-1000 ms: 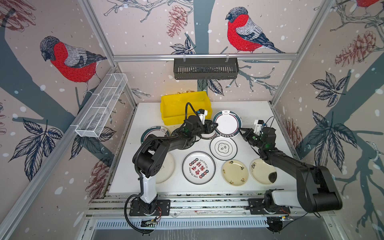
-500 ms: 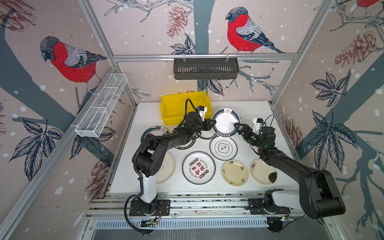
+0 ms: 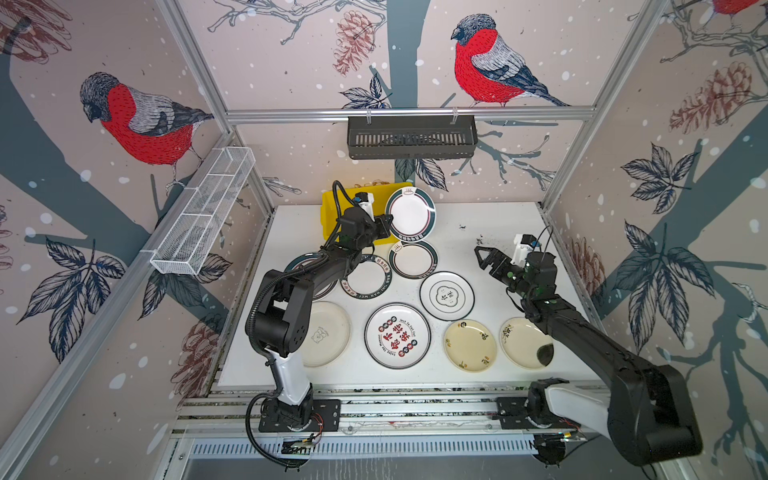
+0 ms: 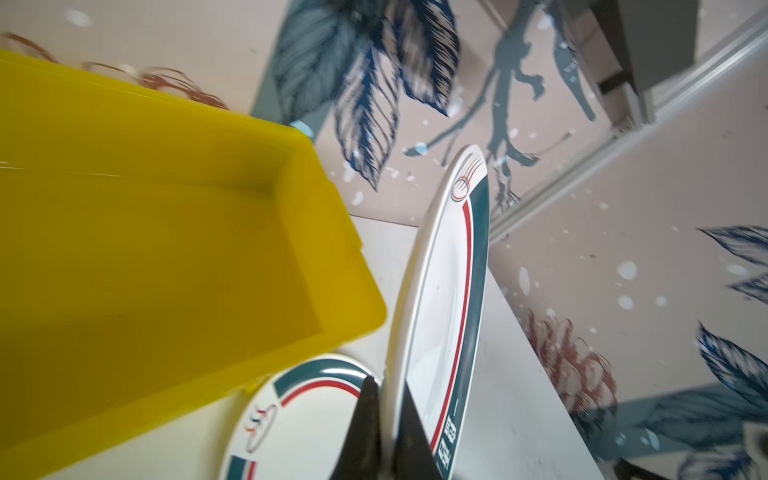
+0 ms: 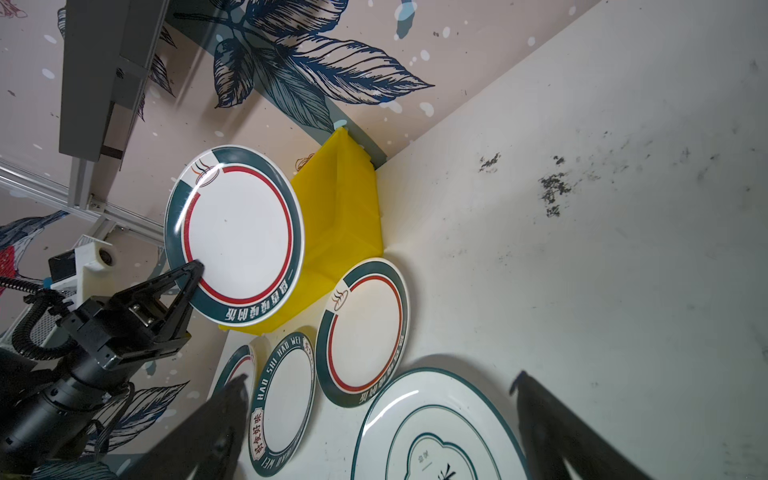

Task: Place the plates into the plastic bin on the countertop
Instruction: 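Lower the plate into the yellow bin with the left gripper and release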

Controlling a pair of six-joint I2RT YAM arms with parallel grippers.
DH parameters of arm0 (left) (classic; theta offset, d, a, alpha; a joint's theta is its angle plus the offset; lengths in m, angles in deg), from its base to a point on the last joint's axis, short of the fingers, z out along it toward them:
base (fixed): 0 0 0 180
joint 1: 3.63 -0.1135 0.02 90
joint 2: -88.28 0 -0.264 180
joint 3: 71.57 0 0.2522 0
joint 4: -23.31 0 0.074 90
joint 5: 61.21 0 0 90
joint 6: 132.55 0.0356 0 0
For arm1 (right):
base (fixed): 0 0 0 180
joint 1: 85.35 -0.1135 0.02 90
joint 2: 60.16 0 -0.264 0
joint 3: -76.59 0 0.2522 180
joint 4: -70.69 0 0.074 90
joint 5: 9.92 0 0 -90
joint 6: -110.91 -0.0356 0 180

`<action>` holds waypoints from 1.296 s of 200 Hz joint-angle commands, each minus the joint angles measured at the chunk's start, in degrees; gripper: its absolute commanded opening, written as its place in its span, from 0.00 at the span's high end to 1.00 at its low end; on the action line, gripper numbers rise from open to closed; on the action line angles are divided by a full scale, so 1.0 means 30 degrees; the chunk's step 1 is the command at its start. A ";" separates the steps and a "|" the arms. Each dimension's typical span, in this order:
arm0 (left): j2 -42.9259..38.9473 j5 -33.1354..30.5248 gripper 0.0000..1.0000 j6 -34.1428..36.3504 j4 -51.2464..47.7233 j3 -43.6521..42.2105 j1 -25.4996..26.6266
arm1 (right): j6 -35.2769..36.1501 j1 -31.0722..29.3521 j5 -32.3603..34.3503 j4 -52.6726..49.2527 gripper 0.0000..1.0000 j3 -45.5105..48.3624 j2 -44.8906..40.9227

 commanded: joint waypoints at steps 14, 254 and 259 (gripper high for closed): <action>0.0382 -0.1693 1.00 0.0104 0.0202 0.0478 -0.1589 | 0.0838 0.0053 0.0999 -0.0709 0.00 0.0107 -0.0458; 0.9874 -0.1647 1.00 0.5075 -0.8835 1.2664 -0.1909 | 0.2160 0.1766 0.1506 -0.1981 0.00 0.0426 -0.0974; 0.9964 -0.1850 1.00 0.5156 -0.8938 1.2747 -0.1841 | 0.2183 0.1810 0.1516 -0.2004 0.00 0.0408 -0.0973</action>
